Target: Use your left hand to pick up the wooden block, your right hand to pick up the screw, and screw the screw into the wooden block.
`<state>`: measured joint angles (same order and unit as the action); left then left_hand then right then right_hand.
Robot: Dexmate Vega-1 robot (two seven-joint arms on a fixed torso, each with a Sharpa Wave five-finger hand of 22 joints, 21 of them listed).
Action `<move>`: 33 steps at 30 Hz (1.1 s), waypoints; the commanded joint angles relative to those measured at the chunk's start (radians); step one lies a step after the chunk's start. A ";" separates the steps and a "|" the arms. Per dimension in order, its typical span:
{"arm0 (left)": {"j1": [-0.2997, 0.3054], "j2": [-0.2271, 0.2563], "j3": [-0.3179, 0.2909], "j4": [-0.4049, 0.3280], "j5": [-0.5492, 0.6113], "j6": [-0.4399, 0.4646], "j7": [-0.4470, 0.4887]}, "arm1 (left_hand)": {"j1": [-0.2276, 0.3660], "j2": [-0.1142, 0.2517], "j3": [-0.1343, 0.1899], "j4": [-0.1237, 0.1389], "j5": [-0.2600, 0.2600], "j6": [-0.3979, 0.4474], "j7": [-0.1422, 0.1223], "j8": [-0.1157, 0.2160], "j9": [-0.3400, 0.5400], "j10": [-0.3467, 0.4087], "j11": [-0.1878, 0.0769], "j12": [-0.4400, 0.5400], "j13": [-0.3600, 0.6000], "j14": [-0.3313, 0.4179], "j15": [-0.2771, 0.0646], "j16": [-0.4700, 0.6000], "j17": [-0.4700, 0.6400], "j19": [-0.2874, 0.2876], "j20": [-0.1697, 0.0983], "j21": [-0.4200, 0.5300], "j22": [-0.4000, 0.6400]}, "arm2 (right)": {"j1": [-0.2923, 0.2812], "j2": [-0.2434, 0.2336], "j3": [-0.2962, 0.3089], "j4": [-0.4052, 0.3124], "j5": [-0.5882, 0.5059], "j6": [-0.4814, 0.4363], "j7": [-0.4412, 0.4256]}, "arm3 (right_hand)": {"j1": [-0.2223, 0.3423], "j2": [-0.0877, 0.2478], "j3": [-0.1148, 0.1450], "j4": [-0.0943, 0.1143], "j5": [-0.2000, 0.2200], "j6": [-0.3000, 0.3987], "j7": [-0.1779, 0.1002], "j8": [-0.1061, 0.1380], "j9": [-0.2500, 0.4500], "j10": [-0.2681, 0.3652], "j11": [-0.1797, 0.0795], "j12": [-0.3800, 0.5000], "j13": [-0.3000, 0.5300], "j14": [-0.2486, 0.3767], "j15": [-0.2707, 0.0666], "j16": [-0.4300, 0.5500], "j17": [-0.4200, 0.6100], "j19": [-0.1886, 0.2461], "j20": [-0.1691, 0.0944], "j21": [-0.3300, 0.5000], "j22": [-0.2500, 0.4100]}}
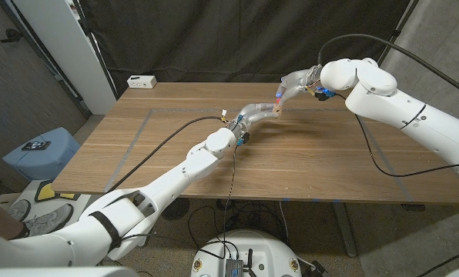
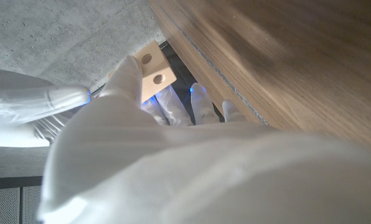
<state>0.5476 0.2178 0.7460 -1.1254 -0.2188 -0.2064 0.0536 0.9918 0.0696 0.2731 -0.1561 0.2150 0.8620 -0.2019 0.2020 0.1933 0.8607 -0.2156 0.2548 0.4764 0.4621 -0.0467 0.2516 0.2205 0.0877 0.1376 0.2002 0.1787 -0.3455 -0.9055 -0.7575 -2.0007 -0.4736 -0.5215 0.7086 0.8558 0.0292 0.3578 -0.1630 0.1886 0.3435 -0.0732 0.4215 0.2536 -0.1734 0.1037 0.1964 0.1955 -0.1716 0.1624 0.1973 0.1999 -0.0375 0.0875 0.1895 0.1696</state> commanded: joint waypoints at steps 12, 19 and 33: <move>-0.001 -0.005 0.007 0.002 0.012 -0.004 0.003 | 0.005 0.011 0.002 0.004 0.009 0.017 0.010 0.006 0.002 0.013 -0.006 0.004 0.084 0.008 -0.080 -0.002 0.006 0.001 0.008 0.005 0.005 | -0.007 -0.007 0.015 0.015 0.016 0.010 0.004 | 0.013 0.000 0.007 0.000 -0.002 0.040 -0.001 0.028 0.013 -0.081 -0.006 0.010 0.002 -0.106 -0.007 0.006 0.003 0.004 0.001 0.005 0.003; 0.006 0.002 0.006 -0.015 0.013 0.004 0.005 | 0.006 0.011 0.003 0.003 0.009 0.017 0.010 0.006 0.002 0.013 -0.006 0.003 0.084 0.007 -0.081 -0.002 0.005 0.001 0.008 0.005 0.005 | -0.010 -0.010 0.017 0.014 0.021 0.007 0.005 | 0.015 0.002 0.006 0.002 -0.004 0.058 -0.003 0.045 0.021 -0.068 -0.008 0.012 0.002 -0.104 -0.010 0.008 0.003 0.007 0.000 0.006 0.003; 0.012 0.009 0.005 -0.026 0.013 0.001 0.002 | 0.007 0.013 0.003 0.004 0.010 0.017 0.008 0.006 0.002 0.013 -0.006 0.003 0.085 0.008 -0.081 -0.002 0.006 0.001 0.008 0.005 0.005 | -0.015 -0.015 0.016 0.001 0.015 -0.008 0.002 | 0.018 0.006 0.004 0.004 -0.005 0.078 -0.009 0.068 0.036 -0.054 -0.009 0.015 0.002 -0.098 -0.012 0.011 0.004 0.012 -0.002 0.007 0.003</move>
<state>0.5543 0.2216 0.7516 -1.1415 -0.2064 -0.2072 0.0573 0.9924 0.0691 0.2726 -0.1565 0.2187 0.8620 -0.2019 0.2024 0.1932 0.8612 -0.2152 0.2505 0.4764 0.4622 -0.0467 0.2517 0.2205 0.0877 0.1376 0.2002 0.1787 -0.3558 -0.9146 -0.7422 -1.9894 -0.4565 -0.5188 0.7119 0.8611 0.0345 0.3576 -0.1629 0.1847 0.4128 -0.0786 0.4807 0.2854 -0.1696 0.1000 0.2048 0.1956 -0.1717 0.1550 0.2050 0.2026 -0.0338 0.0838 0.1895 0.1696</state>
